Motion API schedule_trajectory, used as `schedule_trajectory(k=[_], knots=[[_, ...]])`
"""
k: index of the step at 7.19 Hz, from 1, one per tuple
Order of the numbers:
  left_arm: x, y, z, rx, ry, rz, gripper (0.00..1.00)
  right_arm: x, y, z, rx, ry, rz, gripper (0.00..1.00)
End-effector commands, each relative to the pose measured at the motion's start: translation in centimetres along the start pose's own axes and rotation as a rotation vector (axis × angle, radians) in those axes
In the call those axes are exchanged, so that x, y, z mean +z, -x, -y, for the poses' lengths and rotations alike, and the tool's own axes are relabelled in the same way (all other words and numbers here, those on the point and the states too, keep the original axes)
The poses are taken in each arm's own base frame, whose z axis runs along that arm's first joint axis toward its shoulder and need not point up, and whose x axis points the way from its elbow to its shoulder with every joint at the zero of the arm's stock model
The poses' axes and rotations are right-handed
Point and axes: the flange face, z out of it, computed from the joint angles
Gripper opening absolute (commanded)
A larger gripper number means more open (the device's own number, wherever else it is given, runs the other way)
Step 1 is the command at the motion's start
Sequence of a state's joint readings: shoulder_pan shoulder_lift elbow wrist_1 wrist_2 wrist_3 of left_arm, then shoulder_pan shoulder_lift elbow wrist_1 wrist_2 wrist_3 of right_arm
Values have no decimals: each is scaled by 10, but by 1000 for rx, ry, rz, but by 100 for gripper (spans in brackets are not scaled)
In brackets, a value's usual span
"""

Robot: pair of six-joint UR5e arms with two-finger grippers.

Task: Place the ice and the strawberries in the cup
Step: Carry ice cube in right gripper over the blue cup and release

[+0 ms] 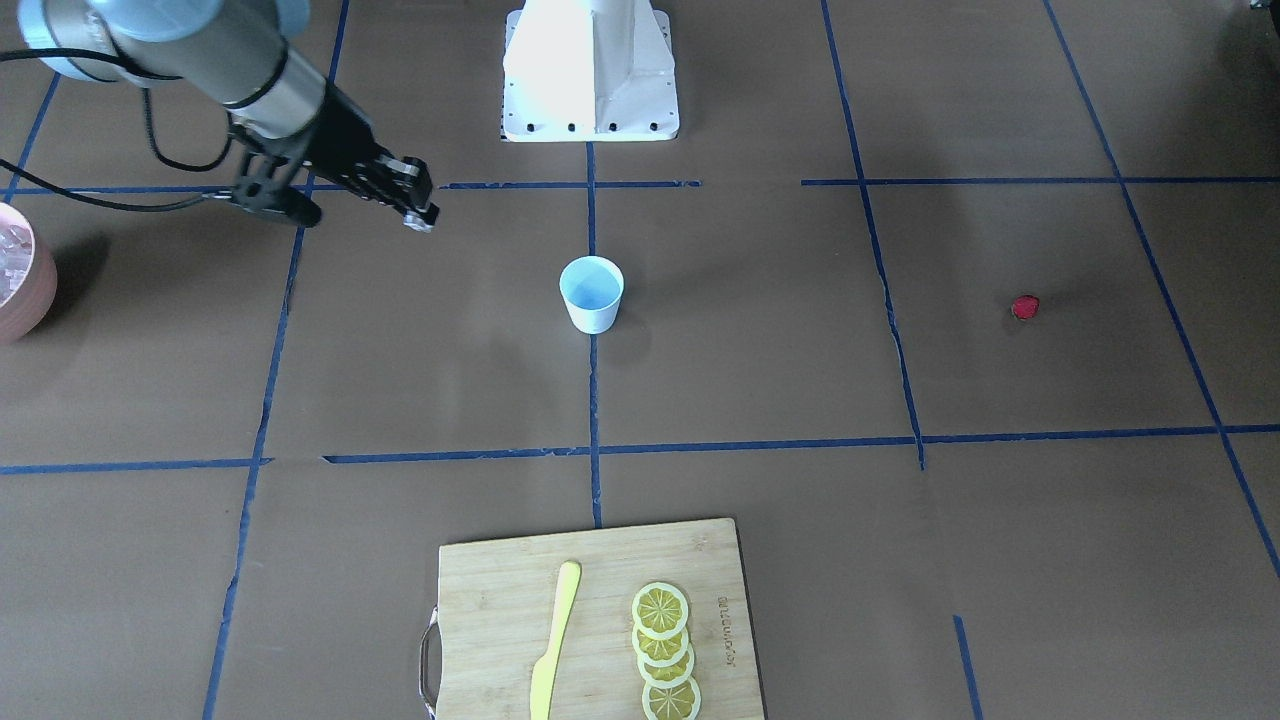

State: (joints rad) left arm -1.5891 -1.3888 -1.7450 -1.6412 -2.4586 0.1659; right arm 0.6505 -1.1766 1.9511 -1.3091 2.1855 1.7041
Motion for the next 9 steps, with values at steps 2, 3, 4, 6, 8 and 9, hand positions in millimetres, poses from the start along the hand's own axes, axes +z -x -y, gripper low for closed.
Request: schedule_trajectory(k=[2,3,4,6,8,9], knots=[[-4,-14,-9,14,-2,-8,100,65,81,-31,71,-50,-24,1],[-4,-14,-9,15,-1,-9,100,68,101,-36,78,-78,-3,2],[-4,-14,-9,16,-2,-9,100,77,114,-34,101,-85,-9,2],[-4,-15,-10,18,-2,-9,100,92,123,-32,107,-87,-27,30],[-4,-16,-10,18,-2,-10,100,95,123,-32,109,-86,-34,81],[-4,-18,-14,18,-1,-15,100,95,124,-33,107,-85,-31,81]])
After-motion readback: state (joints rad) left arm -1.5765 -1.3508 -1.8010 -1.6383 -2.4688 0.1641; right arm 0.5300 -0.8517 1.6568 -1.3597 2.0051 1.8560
